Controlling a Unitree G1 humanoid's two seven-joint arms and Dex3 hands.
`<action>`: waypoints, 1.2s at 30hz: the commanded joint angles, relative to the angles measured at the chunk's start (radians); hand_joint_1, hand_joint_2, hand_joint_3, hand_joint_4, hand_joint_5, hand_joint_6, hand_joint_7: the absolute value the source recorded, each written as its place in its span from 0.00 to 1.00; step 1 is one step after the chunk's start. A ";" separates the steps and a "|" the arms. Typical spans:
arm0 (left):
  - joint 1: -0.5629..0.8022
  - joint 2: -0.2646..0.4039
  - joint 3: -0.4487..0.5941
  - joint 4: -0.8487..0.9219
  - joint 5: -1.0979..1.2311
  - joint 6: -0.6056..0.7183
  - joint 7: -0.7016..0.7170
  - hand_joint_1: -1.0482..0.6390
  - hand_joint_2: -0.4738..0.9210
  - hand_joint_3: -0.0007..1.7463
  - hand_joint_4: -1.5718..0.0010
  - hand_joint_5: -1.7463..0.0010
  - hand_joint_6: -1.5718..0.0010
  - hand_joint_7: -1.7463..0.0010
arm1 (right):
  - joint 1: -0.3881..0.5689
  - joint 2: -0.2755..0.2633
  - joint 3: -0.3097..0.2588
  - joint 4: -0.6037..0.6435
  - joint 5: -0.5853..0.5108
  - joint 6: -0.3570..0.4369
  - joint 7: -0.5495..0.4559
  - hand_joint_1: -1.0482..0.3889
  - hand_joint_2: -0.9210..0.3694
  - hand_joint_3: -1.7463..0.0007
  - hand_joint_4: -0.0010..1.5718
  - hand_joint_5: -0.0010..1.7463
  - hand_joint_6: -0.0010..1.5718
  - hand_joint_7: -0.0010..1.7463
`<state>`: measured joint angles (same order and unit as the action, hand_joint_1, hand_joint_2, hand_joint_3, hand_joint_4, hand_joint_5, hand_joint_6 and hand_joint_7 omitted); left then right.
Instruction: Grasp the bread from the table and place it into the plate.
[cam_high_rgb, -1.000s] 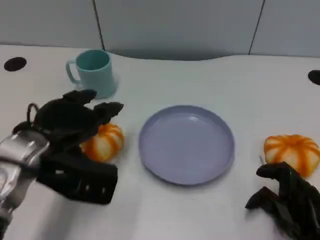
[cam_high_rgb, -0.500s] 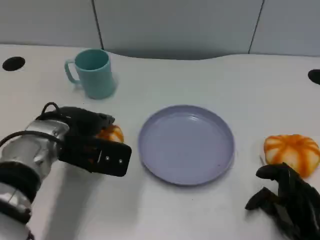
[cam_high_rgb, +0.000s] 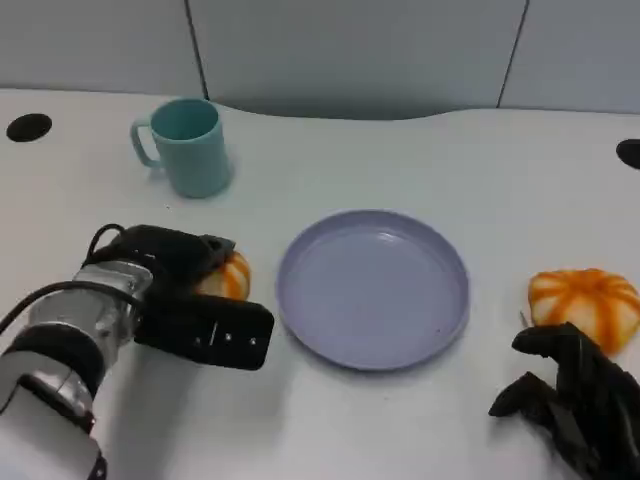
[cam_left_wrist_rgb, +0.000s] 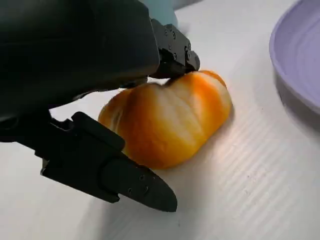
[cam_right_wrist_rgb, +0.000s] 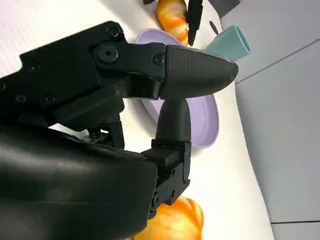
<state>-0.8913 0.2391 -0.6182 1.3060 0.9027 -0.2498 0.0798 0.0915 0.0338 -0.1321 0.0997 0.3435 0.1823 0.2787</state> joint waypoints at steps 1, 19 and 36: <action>0.025 0.006 -0.005 0.026 -0.018 -0.030 0.141 0.48 0.92 0.00 0.83 0.31 0.71 0.51 | 0.008 -0.011 -0.010 -0.014 0.007 0.005 -0.006 0.49 0.00 0.63 0.29 1.00 0.17 0.94; 0.039 0.045 0.092 0.040 -0.180 -0.110 0.175 0.52 0.99 0.09 0.54 0.00 0.68 0.00 | 0.009 -0.010 -0.009 -0.004 0.005 -0.008 0.000 0.49 0.00 0.62 0.30 1.00 0.17 0.95; -0.044 -0.011 0.300 -0.117 -0.430 -0.492 0.076 0.59 0.96 0.05 0.48 0.00 0.61 0.00 | 0.010 -0.009 -0.006 0.004 -0.002 -0.019 0.001 0.49 0.00 0.63 0.29 1.00 0.17 0.93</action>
<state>-0.9015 0.2394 -0.2949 1.2122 0.4455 -0.6950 0.1430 0.0976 0.0353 -0.1324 0.1030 0.3414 0.1741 0.2815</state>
